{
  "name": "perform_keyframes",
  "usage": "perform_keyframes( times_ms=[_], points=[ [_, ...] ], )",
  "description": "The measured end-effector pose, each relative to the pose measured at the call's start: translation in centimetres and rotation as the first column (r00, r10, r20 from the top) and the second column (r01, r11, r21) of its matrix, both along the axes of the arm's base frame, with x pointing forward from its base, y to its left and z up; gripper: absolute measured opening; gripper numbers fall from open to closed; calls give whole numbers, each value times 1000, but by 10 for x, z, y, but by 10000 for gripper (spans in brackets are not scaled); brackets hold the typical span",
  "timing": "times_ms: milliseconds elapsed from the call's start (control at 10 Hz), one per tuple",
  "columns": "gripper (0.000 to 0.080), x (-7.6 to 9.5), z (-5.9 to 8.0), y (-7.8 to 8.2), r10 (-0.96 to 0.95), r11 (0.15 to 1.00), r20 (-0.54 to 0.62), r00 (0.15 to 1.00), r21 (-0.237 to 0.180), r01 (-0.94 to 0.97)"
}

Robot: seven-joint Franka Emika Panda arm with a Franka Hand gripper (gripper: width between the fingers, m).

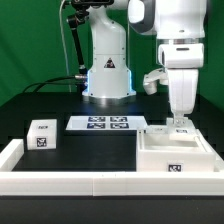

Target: Assemble cabinet

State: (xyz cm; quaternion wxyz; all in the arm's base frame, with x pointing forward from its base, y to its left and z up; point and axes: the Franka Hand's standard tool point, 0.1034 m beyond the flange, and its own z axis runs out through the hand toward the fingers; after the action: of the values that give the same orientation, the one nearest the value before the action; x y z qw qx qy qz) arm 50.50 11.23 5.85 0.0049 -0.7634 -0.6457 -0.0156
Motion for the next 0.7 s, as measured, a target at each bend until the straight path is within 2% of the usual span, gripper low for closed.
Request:
perform_keyframes(
  times_ms=[500, 700],
  points=[
    [69, 40, 1, -8, 53, 999, 22, 998, 7, -53],
    [69, 40, 1, -7, 50, 999, 23, 998, 8, -50]
  ],
)
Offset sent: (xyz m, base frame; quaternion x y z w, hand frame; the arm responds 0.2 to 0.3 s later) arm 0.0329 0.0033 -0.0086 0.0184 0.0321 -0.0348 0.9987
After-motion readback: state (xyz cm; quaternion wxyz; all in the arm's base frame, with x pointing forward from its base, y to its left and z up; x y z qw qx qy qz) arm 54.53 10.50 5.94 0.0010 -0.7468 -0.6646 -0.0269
